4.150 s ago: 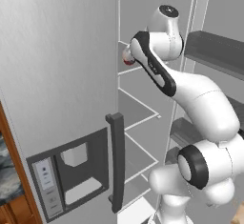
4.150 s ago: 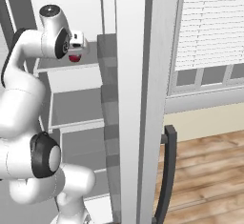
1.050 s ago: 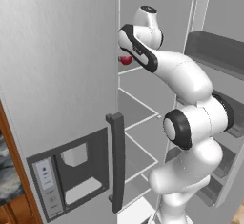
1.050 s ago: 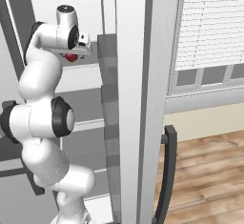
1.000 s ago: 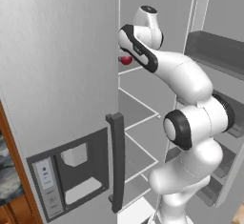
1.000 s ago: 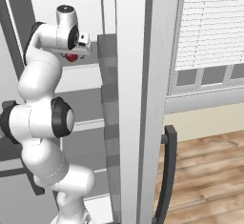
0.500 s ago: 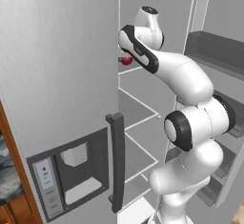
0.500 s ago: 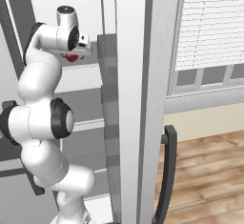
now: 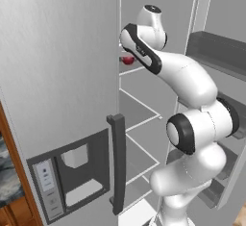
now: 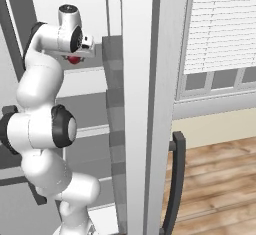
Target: Pick up the banana and apple from the fridge and place one fruit on each plate on the dining counter.
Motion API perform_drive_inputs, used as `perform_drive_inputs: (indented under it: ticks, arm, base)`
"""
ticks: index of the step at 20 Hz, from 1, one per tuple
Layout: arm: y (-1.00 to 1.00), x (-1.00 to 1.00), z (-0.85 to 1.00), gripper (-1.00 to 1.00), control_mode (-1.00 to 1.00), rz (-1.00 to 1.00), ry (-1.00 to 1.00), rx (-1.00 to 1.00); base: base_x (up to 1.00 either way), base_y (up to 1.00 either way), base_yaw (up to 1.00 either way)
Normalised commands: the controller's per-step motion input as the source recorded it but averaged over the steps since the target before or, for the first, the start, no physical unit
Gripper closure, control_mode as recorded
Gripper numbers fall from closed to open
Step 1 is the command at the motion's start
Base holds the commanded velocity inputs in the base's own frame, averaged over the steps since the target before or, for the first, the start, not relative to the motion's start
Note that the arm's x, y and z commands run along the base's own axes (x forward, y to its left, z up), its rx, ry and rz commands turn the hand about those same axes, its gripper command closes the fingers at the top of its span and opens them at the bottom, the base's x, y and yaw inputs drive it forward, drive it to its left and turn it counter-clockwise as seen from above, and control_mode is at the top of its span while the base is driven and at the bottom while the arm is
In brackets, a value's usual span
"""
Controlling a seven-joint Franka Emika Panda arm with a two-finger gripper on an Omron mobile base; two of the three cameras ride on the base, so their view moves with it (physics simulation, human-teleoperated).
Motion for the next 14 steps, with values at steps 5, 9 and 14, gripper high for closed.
perform_drive_inputs:
  ticks: [5,9,14]
  arm:
    - [-0.03,-0.92,-0.05,1.00,-1.00,0.00,-0.30,0.03]
    - [-0.12,-0.72,-0.04,1.00,-1.00,0.00,-0.28,0.03]
    - [-0.12,-0.92,0.16,1.00,-1.00,0.00,-0.10,0.08]
  base:
    - [0.00,0.00,0.00]
    - [0.00,0.00,0.00]
    - [0.00,0.00,0.00]
